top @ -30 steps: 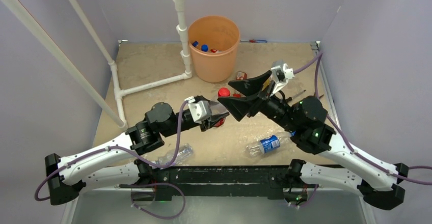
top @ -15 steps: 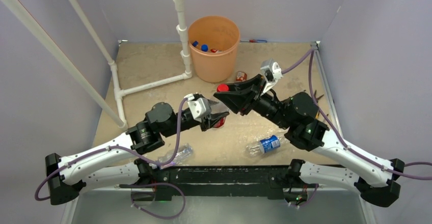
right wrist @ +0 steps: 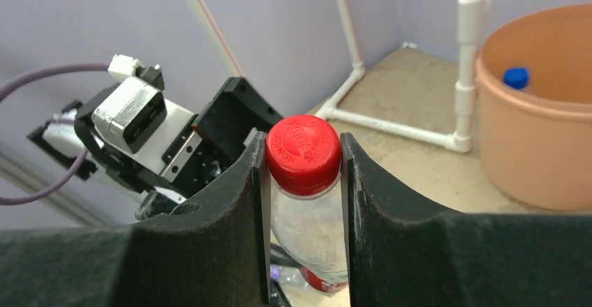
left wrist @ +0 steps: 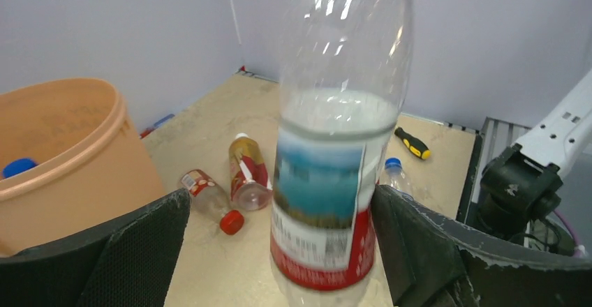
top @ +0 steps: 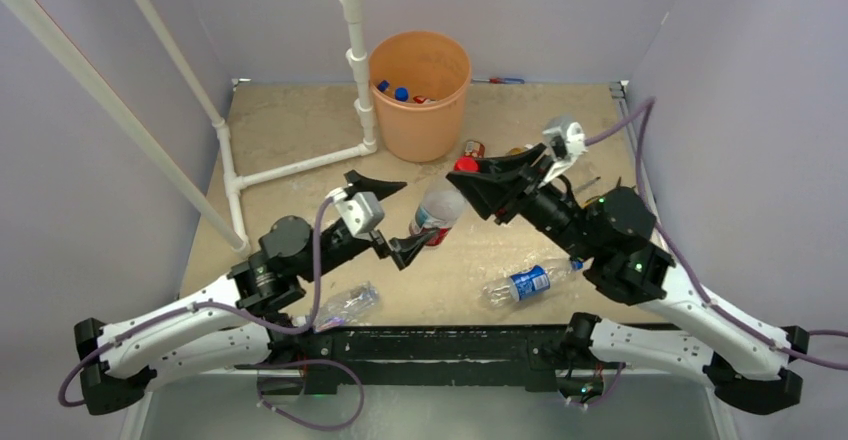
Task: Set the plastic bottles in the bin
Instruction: Pick up the plastic bottle from the corner of the board.
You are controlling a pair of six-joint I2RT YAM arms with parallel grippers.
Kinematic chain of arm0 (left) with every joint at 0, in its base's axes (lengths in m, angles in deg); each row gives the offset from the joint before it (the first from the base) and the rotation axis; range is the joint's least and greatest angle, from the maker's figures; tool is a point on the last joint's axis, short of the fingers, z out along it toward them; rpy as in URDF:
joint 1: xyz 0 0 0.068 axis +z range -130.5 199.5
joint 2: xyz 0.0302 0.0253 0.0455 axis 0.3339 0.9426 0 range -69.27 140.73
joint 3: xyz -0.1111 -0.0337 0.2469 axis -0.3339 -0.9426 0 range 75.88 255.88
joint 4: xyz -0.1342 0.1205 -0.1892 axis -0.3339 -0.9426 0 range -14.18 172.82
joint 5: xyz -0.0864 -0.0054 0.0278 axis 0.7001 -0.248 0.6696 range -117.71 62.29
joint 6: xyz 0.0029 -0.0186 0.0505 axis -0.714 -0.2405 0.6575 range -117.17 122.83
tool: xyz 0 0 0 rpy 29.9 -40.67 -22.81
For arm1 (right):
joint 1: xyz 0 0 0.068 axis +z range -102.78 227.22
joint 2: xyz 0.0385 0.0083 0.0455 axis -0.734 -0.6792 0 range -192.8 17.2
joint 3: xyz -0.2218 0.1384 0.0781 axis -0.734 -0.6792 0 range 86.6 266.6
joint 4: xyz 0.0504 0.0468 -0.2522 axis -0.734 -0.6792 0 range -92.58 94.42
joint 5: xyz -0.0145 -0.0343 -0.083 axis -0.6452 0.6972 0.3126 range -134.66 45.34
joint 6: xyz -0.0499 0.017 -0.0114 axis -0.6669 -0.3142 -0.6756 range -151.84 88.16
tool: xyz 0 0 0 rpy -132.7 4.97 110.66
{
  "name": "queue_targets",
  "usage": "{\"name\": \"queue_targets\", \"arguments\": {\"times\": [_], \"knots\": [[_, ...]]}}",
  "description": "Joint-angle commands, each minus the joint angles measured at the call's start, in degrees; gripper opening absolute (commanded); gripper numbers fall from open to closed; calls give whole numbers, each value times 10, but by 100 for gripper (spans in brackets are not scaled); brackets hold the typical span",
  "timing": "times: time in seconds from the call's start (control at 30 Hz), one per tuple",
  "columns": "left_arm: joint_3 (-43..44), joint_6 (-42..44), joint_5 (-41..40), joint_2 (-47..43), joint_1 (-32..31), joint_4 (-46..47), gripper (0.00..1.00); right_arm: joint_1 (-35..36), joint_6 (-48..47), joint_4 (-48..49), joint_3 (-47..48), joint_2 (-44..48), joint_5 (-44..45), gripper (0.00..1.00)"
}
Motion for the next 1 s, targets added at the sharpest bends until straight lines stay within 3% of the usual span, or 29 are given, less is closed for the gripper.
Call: {"name": "queue_targets", "arguments": {"times": [0.0, 0.17, 0.37, 0.57, 0.73, 0.97], "knots": [[-28, -38, -98, -63, 0, 17, 99, 1, -47, -35, 50, 50, 106, 0], [-72, -69, -179, -132, 0, 24, 99, 1, -78, -19, 83, 57, 202, 0], [-99, -155, -295, -172, 0, 17, 99, 1, -115, 131, 59, 29, 276, 0], [-106, -249, -309, -146, 0, -10, 99, 0, -162, 253, 95, -68, 284, 0], [-85, -339, -353, -111, 0, -90, 99, -10, -192, 309, 144, -146, 270, 0], [-89, -397, -392, -146, 0, -185, 99, -98, -141, 336, 170, -204, 214, 0]]}}
